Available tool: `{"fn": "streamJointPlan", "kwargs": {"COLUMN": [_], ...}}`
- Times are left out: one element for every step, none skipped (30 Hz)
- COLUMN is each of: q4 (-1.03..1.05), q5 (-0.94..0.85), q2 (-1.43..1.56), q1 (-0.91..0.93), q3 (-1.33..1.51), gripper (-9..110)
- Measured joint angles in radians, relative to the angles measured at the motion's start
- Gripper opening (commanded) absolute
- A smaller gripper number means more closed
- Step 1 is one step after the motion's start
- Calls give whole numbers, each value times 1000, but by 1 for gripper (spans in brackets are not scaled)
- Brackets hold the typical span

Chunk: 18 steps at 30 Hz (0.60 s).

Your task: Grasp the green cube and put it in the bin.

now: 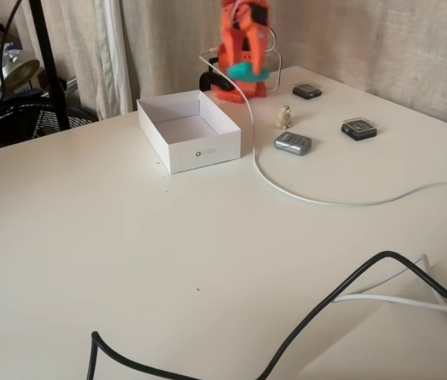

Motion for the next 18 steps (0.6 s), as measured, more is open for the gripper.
{"fn": "streamJointPlan", "kwargs": {"q4": [-14,-29,-44,-63,-83,-101,-117,-130,-143,-152,-156,-163,-170,-179,-190,-196,-210,-219], "q5": [3,6,8,8,8,8,8,8,8,8,8,8,8,8,8,8,8,8], "q2": [-21,-43,-66,-89,-109,-129,-149,-164,-179,-189,-192,-204,-218,-232,-242,-245,-253,-256], "q1": [46,86,118,146,175,201,218,230,238,242,247,252,255,256,258,258,253,247], "q3": [0,3,5,11,15,21,25,31,37,38,43,41,44,54,58,58,67,72], "gripper": [-8,-8,-8,-8,-8,-8,-8,-8,-8,-8,-8,-8,-8,-8,-1,7,17,30]}}
